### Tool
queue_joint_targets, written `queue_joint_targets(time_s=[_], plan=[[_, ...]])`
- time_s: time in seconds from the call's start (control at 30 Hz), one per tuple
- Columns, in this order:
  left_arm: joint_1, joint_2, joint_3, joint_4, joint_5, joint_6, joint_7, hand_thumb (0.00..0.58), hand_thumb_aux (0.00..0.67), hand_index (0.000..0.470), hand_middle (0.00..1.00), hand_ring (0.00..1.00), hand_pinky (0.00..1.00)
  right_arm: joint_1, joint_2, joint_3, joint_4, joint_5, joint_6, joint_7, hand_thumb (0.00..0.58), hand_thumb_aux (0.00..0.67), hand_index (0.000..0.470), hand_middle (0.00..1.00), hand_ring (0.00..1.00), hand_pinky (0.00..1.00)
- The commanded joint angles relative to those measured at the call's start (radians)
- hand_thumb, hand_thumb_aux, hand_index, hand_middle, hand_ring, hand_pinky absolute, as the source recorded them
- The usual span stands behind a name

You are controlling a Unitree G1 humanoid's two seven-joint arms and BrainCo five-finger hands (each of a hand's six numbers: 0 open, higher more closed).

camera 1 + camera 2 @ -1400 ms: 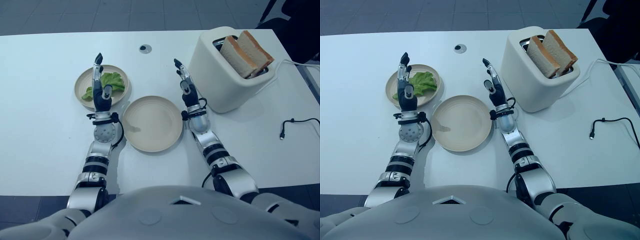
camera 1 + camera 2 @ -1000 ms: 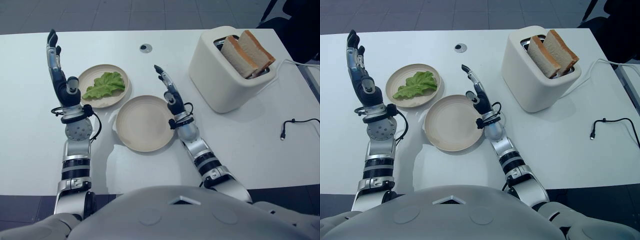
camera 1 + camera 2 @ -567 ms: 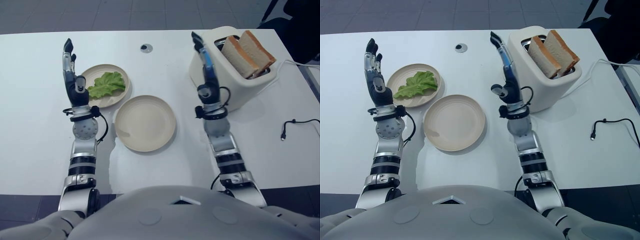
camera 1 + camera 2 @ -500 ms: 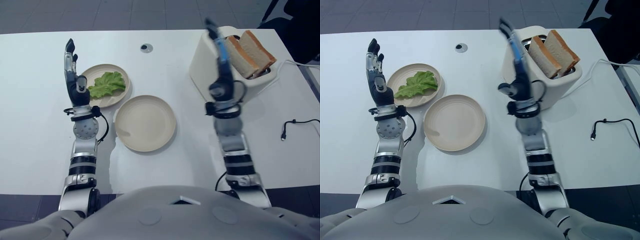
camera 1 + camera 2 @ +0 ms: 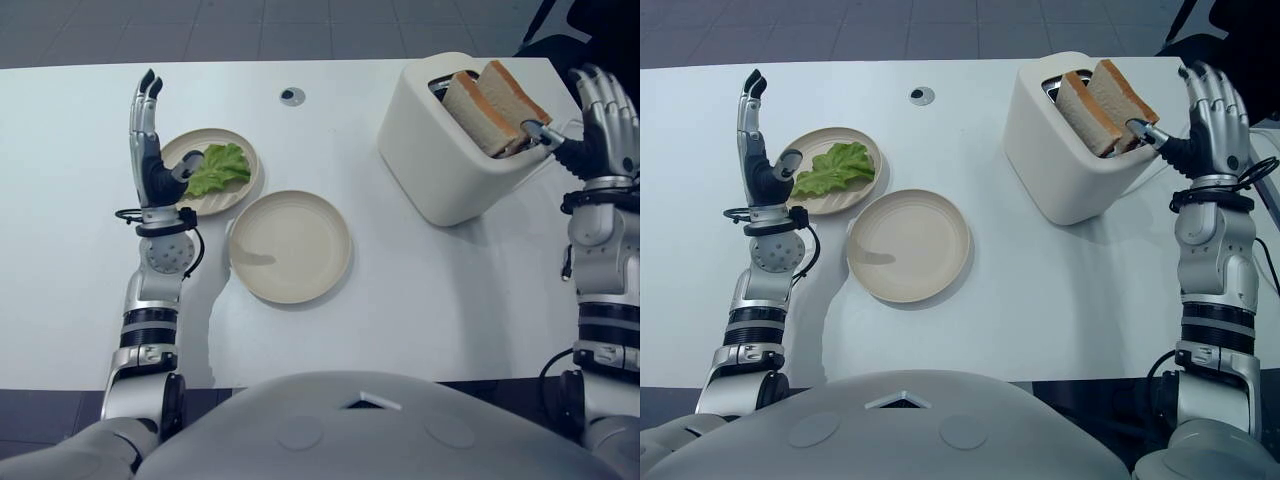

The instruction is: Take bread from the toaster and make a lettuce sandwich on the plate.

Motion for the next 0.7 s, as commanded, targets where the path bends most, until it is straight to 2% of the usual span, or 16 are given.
queue_joint_targets(time_s=[0.03, 0.2, 0.23, 0.27, 0.3, 0.33, 0.37, 0.4, 0.43, 0.47, 0.7], plan=[[0.014, 0.017, -0.016, -0.02, 0.017, 0.018, 0.006, 0.0, 0.0, 0.0, 0.0, 0.0, 0.0, 0.017, -0.031, 0.038, 0.028, -0.005, 0.026, -0.016, 0.0, 0.0, 0.0, 0.0, 0.0, 0.0], [0.031, 0.021, -0.017, -0.045, -0.001, 0.022, 0.001, 0.0, 0.0, 0.0, 0.0, 0.0, 0.0, 0.017, -0.048, 0.108, -0.026, -0.023, 0.038, 0.005, 0.0, 0.0, 0.0, 0.0, 0.0, 0.0], [0.032, 0.02, -0.018, -0.048, -0.004, 0.022, 0.0, 0.0, 0.0, 0.0, 0.0, 0.0, 0.0, 0.015, -0.052, 0.118, -0.043, -0.026, 0.042, 0.005, 0.132, 0.081, 0.057, 0.0, 0.0, 0.0], [0.035, 0.018, -0.02, -0.051, -0.005, 0.023, 0.0, 0.0, 0.0, 0.0, 0.0, 0.0, 0.0, 0.014, -0.054, 0.125, -0.061, -0.028, 0.046, 0.004, 0.464, 0.37, 0.26, 0.0, 0.0, 0.0], [0.039, 0.017, -0.021, -0.054, -0.006, 0.025, -0.001, 0.0, 0.0, 0.0, 0.0, 0.0, 0.0, 0.014, -0.057, 0.131, -0.077, -0.029, 0.05, 0.003, 0.555, 0.531, 0.372, 0.0, 0.0, 0.0], [0.043, 0.015, -0.022, -0.056, -0.009, 0.027, -0.003, 0.0, 0.0, 0.0, 0.0, 0.0, 0.0, 0.015, -0.059, 0.134, -0.089, -0.027, 0.053, 0.003, 0.58, 0.67, 0.47, 0.0, 0.0, 0.0], [0.048, 0.013, -0.024, -0.056, -0.013, 0.027, -0.004, 0.0, 0.0, 0.0, 0.0, 0.0, 0.0, 0.018, -0.062, 0.136, -0.1, -0.025, 0.058, 0.002, 0.58, 0.67, 0.47, 0.0, 0.0, 0.0], [0.051, 0.012, -0.026, -0.056, -0.016, 0.027, -0.006, 0.0, 0.0, 0.0, 0.0, 0.0, 0.0, 0.021, -0.064, 0.137, -0.107, -0.024, 0.061, -0.001, 0.58, 0.67, 0.47, 0.14, 0.14, 0.14], [0.054, 0.01, -0.029, -0.056, -0.017, 0.028, -0.006, 0.0, 0.0, 0.0, 0.0, 0.0, 0.0, 0.026, -0.066, 0.136, -0.117, -0.025, 0.063, -0.008, 0.58, 0.67, 0.47, 0.84, 0.84, 0.84], [0.056, 0.008, -0.032, -0.057, -0.018, 0.029, -0.007, 0.0, 0.0, 0.0, 0.0, 0.0, 0.0, 0.03, -0.068, 0.134, -0.126, -0.025, 0.064, -0.013, 0.58, 0.67, 0.47, 1.0, 1.0, 1.0], [0.057, 0.006, -0.039, -0.042, -0.024, 0.032, 0.002, 0.0, 0.0, 0.0, 0.0, 0.0, 0.0, 0.023, -0.06, 0.091, -0.211, -0.035, 0.057, -0.126, 0.58, 0.67, 0.47, 1.0, 1.0, 1.0]])
